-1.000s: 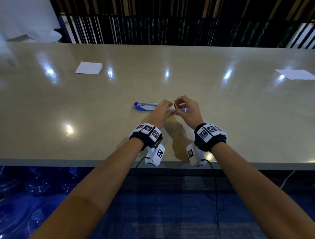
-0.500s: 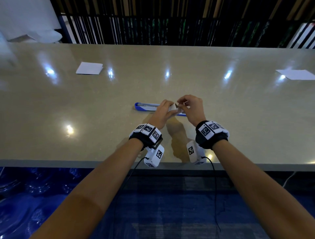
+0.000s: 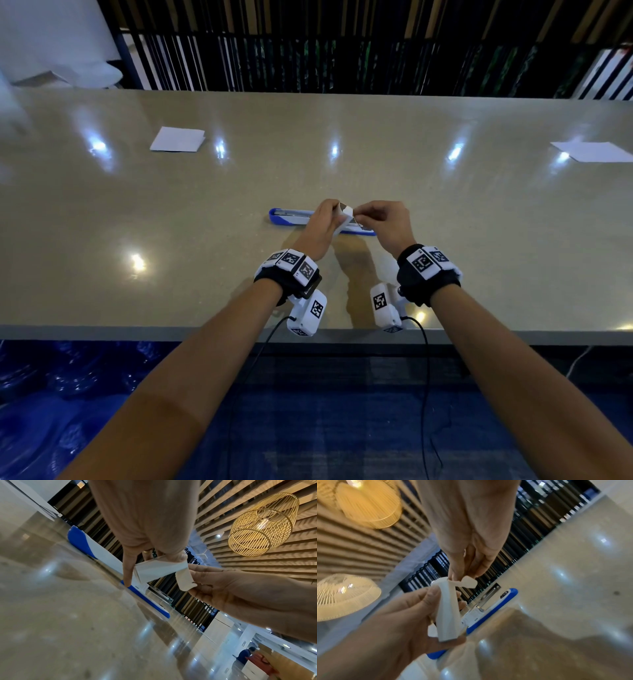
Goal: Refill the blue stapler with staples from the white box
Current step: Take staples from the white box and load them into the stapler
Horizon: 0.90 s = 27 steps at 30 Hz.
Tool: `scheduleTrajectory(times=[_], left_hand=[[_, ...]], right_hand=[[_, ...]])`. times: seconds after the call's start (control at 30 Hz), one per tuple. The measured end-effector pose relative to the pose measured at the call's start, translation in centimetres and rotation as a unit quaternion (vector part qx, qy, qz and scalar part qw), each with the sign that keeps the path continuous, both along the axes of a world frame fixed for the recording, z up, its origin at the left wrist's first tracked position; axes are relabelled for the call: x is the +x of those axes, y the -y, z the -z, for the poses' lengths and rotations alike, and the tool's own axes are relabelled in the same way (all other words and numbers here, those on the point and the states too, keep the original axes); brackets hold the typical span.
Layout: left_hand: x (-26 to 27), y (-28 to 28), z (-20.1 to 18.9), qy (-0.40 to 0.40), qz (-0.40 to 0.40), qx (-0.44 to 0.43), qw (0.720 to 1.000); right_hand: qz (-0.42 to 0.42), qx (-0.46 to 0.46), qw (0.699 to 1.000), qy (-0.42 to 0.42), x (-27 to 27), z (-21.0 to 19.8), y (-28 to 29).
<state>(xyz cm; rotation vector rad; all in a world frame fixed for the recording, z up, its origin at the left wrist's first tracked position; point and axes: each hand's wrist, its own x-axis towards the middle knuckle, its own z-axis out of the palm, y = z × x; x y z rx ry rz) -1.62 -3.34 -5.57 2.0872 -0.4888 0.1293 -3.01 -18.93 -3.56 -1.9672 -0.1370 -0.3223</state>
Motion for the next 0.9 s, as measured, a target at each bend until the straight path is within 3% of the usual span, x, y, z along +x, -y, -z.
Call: scheduleTrajectory(times=[0.27,0.6,0.77,0.9], left_hand=[[-0.1,-1.0,-0.3,-0.038,0.01,-0.045,0.998],[0.3,-1.5,0.0,-0.013,0.036,-0.021,0.999],[0.4,-1.6,0.2,-0.007,0.036,-0.024,0.999],[0.1,-1.4,-0.1,-0.019,0.043,-0.039,0.998]], right_hand=[[-0.1,0.147,0.976,-0.128,-0.1,-1.0,0.3],[-0.081,0.093,0.985,-0.119,0.3,-0.8,0.2],[-0.079,0.188,0.967,-0.154,0.2,-0.9,-0.2],[-0.085,0.124,0.982,-0.117,0.3,-0.8,-0.1]])
